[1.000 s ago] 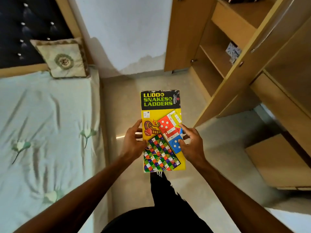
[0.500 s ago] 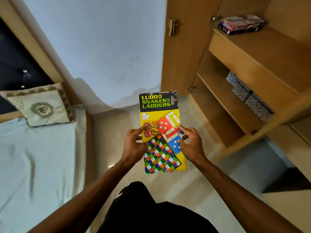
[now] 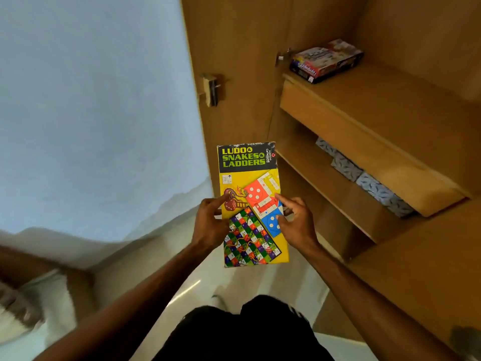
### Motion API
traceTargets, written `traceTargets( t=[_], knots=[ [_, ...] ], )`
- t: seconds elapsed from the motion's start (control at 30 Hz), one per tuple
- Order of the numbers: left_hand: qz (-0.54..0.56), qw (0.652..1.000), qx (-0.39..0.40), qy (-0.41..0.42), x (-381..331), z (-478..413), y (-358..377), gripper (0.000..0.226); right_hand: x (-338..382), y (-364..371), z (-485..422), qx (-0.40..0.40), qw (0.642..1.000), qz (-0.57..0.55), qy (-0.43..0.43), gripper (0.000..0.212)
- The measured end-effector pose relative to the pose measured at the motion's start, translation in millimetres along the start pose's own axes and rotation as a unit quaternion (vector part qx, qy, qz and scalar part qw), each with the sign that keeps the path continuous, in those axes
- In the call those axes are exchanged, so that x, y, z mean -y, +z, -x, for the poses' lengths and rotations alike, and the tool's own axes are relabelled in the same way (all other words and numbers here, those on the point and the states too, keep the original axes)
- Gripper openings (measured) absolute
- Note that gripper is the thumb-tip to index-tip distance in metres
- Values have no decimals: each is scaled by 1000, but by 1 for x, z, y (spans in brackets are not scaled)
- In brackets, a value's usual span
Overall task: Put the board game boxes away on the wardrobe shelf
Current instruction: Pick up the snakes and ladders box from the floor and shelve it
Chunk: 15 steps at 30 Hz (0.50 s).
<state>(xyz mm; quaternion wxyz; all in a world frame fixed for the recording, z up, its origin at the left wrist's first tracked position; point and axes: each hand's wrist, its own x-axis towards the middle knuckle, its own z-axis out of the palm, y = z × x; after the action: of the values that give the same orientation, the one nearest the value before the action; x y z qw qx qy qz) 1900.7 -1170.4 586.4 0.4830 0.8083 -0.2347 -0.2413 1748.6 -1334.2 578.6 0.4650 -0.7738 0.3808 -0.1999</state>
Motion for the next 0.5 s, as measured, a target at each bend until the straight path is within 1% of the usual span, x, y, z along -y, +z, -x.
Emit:
traceTargets(
  t=[0.1,0.2,0.27,0.37,0.5],
  knots=[
    [11,999,37,16,-33,-76,14,57,6,-14,-62,-46,999,4,1,51],
    [7,997,64,37,-57,-137,33,57,6,-31,-113,-69,997,9,14,50],
    [1,994,87,63,-79,-195,60,59,-2,-49,-166,-102,995,14,16,50],
    [-11,991,94,98,-117,-261,95,59,-6,-78,-236,-129,991,18,11,49],
    [-4,991,94,100,-164,-335,138,59,-7,-119,-322,-143,989,6,27,44]
  ],
)
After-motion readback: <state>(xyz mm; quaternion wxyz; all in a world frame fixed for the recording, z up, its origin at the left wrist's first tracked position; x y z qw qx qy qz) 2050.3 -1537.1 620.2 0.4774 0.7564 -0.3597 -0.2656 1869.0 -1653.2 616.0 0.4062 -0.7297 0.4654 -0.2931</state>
